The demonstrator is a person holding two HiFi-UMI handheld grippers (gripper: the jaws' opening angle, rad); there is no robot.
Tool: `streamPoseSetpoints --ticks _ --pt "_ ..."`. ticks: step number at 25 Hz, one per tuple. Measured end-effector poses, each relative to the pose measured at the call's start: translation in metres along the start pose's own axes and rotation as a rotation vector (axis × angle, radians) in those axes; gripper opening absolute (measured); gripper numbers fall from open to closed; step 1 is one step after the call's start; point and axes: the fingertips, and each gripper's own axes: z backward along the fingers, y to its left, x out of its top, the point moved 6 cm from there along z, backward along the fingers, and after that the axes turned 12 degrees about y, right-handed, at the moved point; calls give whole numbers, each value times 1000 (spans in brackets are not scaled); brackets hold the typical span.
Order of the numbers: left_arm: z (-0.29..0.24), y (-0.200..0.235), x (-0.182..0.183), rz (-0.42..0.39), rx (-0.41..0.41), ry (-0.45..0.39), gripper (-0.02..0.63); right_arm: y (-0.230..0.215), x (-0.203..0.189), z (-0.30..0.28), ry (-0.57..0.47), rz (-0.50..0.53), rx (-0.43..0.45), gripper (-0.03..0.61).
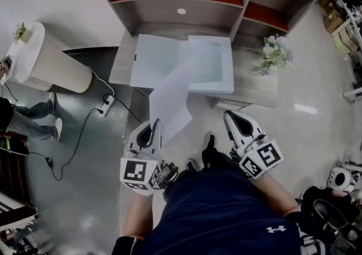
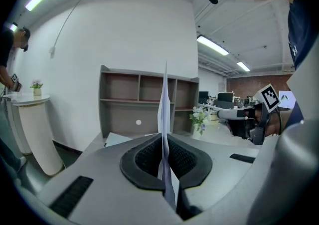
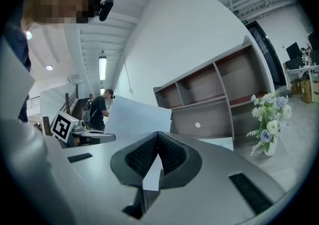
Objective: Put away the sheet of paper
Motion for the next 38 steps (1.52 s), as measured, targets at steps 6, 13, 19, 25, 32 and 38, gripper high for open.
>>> streamPoseSetpoints --ticks 6,13,19,25,32,38 --pt "-43 2 26 -7 52 32 15 -49 16 -22 -2 -27 52 6" --pt "-81 11 45 16 121 59 15 -90 27 -43 12 -49 114 6" --pt "-99 22 47 32 153 85 15 -109 30 -60 18 -65 134 6" --pt "-118 46 43 53 138 113 15 -119 28 -80 57 -75 107 6" --pt "-167 87 41 41 87 151 15 -130 39 -110 64 -92 38 6" --pt "-212 131 40 26 13 205 15 -134 55 -146 52 -107 -26 6"
